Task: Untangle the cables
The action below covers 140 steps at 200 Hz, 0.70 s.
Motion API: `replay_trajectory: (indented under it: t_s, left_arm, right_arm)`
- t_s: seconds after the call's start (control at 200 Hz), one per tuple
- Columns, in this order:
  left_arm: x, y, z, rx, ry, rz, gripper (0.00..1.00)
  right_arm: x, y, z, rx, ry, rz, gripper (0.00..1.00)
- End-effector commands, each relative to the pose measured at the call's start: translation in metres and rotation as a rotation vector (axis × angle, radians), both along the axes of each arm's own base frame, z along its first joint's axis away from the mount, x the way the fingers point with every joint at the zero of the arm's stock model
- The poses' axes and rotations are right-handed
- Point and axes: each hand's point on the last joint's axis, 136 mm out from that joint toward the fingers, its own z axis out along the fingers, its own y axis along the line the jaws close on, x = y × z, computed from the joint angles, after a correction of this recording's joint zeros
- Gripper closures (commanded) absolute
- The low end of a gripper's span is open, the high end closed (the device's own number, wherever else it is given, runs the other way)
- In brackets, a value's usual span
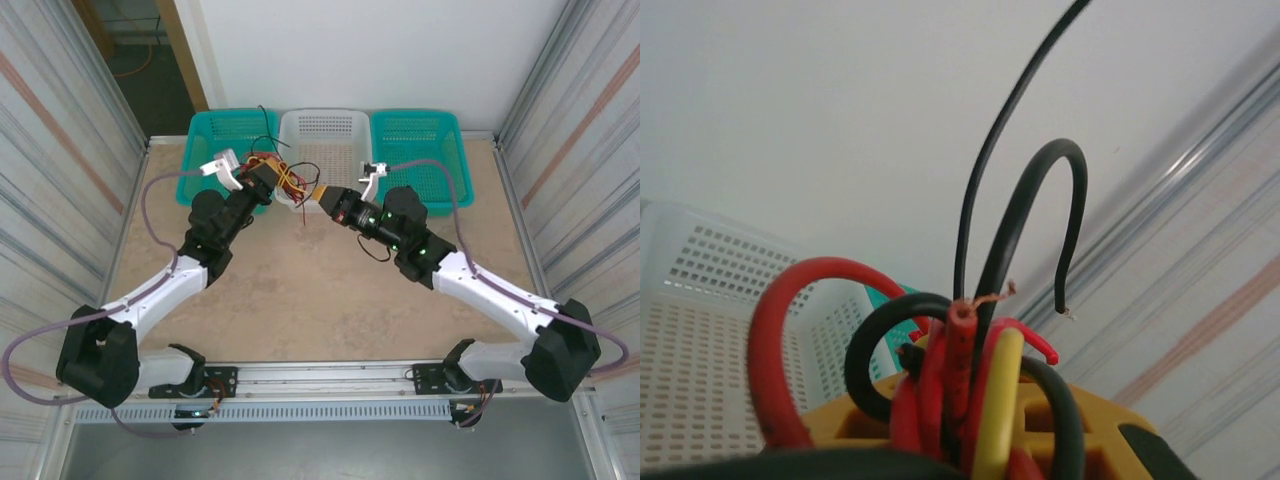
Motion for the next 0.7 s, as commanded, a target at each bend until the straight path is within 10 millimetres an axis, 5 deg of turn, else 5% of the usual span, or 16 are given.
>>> replay_trajectory:
  t_s: [0.0,0.496,0.696]
  left_arm:
    - [-0.020,-0.005,0.000,0.021,-0.023,-0.082,1.00]
    - [-0.041,0.001,-0.042,0.080,0.078,-0.109,1.00]
    - [-0.044,0.014,-0.027,-0.097,0.081,-0.086,1.00]
  right_arm:
    - [0.001,-0.016,-0.001,-0.199,-0.044,-0.038,1.00]
    - [0.002,-0.034,0.061,-0.199,-0.132,-0.063,1.00]
    - [0.007,-0.031,0.031,-0.200,-0.073,-0.053,1.00]
